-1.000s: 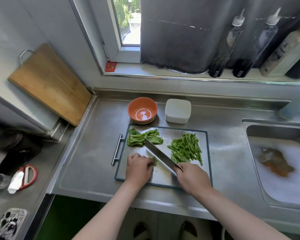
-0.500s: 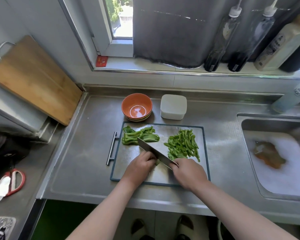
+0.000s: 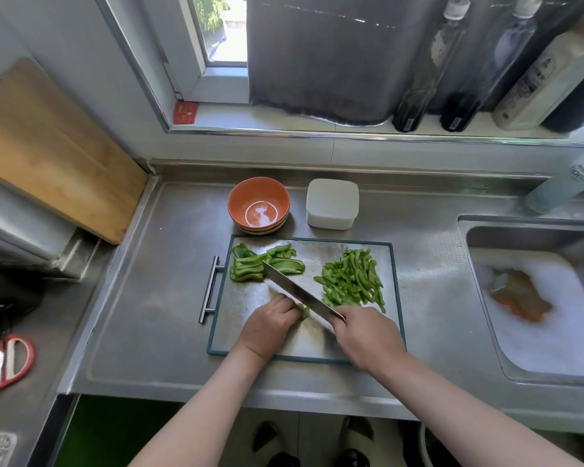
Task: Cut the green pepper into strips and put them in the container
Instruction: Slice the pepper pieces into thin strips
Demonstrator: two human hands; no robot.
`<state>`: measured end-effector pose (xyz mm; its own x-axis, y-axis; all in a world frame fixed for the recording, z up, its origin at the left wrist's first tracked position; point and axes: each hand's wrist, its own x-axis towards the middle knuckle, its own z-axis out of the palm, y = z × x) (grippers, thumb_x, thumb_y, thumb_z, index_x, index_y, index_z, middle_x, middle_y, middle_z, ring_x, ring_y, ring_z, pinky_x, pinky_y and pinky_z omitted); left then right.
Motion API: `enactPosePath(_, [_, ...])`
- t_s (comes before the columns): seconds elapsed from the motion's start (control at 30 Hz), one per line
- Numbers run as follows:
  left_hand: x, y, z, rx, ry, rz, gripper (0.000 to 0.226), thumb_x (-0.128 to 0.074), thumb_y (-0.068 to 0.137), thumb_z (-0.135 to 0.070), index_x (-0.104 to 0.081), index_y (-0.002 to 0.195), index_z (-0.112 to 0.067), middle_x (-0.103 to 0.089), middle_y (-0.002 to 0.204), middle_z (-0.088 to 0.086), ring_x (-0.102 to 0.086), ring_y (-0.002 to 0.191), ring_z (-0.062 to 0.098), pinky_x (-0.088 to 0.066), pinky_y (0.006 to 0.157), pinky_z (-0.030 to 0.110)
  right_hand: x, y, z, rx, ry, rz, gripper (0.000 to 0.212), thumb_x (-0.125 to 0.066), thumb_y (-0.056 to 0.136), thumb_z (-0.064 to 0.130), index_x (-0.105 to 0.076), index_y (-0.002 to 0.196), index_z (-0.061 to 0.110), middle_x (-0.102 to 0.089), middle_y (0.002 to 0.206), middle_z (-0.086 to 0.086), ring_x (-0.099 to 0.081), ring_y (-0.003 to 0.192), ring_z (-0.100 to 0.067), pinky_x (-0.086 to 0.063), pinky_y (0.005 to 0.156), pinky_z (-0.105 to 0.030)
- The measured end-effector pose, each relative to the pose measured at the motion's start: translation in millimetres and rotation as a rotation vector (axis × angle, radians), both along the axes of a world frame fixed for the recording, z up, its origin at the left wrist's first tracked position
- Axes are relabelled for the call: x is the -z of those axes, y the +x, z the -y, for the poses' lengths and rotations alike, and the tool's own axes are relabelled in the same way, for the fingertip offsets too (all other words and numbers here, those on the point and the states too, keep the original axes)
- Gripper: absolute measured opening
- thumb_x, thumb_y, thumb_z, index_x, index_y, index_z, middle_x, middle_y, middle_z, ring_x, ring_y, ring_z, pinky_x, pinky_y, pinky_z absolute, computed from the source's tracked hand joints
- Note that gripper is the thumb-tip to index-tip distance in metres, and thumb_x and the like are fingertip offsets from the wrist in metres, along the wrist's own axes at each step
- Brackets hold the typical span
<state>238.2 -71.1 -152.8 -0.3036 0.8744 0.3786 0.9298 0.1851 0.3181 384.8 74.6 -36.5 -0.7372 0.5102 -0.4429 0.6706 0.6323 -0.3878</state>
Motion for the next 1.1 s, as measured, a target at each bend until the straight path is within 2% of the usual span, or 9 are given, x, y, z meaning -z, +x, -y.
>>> enactPosePath(0.07, [-1,2,-5,-0.012,0.010,-0.006,0.009,-0.077,0.078,-0.005,-0.072,0.082,-0.011,-0.065,0.086,0.006,-0.060,0.084,0.022,-0.052,0.053,0.033,-4,1,0,-0.002,0.007,0.000,0.037,-0.039,0.101,0.040,-0.050,0.069,0.027,-0.058,0.069,0.006,-0.053,0.068,-0.019,-0.035,0.057,-0.032])
enactPosePath(0.13, [-1,2,-8,-0.008,0.014,-0.025,0.005,-0.068,0.084,-0.009,-0.073,0.082,-0.011,-0.067,0.087,0.007,-0.059,0.086,0.022,-0.053,0.052,0.032,-6,4,1,-0.022,0.032,0.013,0.035,-0.040,0.102,0.040,-0.049,0.071,0.026,-0.055,0.069,0.007,-0.052,0.070,-0.022,-0.035,0.059,-0.033])
enactPosePath(0.2, [-1,3,-11,-0.006,0.011,-0.034,0.017,-0.058,0.086,-0.015,-0.073,0.082,-0.010,-0.067,0.087,0.007,-0.058,0.085,0.021,-0.052,0.049,0.031,-7,6,2,-0.034,0.049,0.015,0.032,-0.039,0.102,0.040,-0.047,0.073,0.029,-0.050,0.069,0.007,-0.050,0.074,-0.023,-0.035,0.062,-0.034])
enactPosePath(0.37, [0,0,-10,0.019,-0.019,-0.040,0.019,-0.056,0.086,-0.016,-0.074,0.084,-0.010,-0.068,0.089,0.006,-0.060,0.085,0.022,-0.053,0.050,0.032,-7,7,2,-0.031,0.023,0.010,0.033,-0.038,0.104,0.038,-0.047,0.073,0.029,-0.048,0.067,0.008,-0.050,0.073,-0.022,-0.033,0.061,-0.034])
enactPosePath(0.5, [0,1,-9,0.030,-0.014,-0.043,0.019,-0.055,0.085,-0.015,-0.074,0.084,-0.011,-0.068,0.089,0.006,-0.062,0.084,0.022,-0.054,0.051,0.032,-3,8,1,-0.034,-0.009,0.012,0.031,-0.038,0.104,0.037,-0.050,0.077,0.029,-0.050,0.069,0.008,-0.052,0.073,-0.023,-0.037,0.062,-0.034])
enactPosePath(0.67, [5,3,-7,-0.003,-0.004,-0.035,0.021,-0.057,0.088,-0.018,-0.076,0.090,-0.012,-0.069,0.090,0.005,-0.061,0.083,0.020,-0.053,0.050,0.030,9,4,8,-0.039,0.001,0.019,0.030,-0.036,0.102,0.035,-0.061,0.088,0.023,-0.062,0.083,0.002,-0.057,0.078,-0.027,-0.046,0.067,-0.035])
enactPosePath(0.83, [12,3,-5,-0.009,-0.002,-0.017,0.022,-0.057,0.093,-0.021,-0.075,0.089,-0.010,-0.069,0.093,0.007,-0.064,0.083,0.023,-0.054,0.051,0.033,18,9,11,-0.053,0.027,0.002,0.029,-0.035,0.103,0.032,-0.060,0.092,0.021,-0.064,0.085,0.000,-0.059,0.079,-0.028,-0.050,0.069,-0.036])
enactPosePath(1.1, [9,6,-2,-0.034,0.031,0.055,0.014,-0.061,0.090,-0.017,-0.074,0.088,-0.011,-0.068,0.093,0.005,-0.064,0.084,0.022,-0.054,0.060,0.034,20,-18,3,-0.098,-0.037,0.035,0.031,-0.037,0.104,0.037,-0.064,0.097,0.022,-0.069,0.096,-0.006,-0.062,0.089,-0.031,-0.047,0.072,-0.036])
